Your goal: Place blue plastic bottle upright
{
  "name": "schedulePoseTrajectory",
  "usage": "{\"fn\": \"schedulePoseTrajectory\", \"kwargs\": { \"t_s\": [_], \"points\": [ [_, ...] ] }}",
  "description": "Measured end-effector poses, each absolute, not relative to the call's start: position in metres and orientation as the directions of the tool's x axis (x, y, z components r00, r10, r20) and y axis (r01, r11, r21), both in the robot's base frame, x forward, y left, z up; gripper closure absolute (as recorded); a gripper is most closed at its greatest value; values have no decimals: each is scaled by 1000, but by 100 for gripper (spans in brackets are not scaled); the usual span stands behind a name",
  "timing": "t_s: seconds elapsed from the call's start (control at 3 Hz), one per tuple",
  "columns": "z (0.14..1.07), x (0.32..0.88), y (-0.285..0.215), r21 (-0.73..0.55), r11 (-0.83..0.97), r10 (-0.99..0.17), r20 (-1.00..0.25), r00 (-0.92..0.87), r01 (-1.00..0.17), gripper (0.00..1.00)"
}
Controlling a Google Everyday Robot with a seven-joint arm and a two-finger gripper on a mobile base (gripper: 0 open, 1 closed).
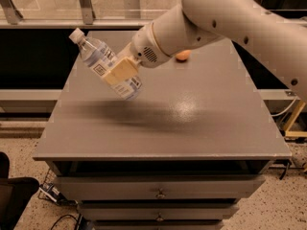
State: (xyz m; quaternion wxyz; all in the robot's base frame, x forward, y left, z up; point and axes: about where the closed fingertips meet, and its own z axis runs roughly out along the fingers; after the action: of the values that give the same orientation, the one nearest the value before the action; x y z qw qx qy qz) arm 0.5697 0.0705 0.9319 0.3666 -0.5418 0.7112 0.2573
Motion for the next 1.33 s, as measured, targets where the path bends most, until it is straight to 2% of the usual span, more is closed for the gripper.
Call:
{"fn": "schedulePoseTrajectory", "kwargs": {
  "t_s": [0.67,1.33],
  "points": [
    [935,571,78,73,320,-317,-931,-179,-944,100],
    [919,568,70,62,301,-125,-987,-104,-952,100]
  ]
}}
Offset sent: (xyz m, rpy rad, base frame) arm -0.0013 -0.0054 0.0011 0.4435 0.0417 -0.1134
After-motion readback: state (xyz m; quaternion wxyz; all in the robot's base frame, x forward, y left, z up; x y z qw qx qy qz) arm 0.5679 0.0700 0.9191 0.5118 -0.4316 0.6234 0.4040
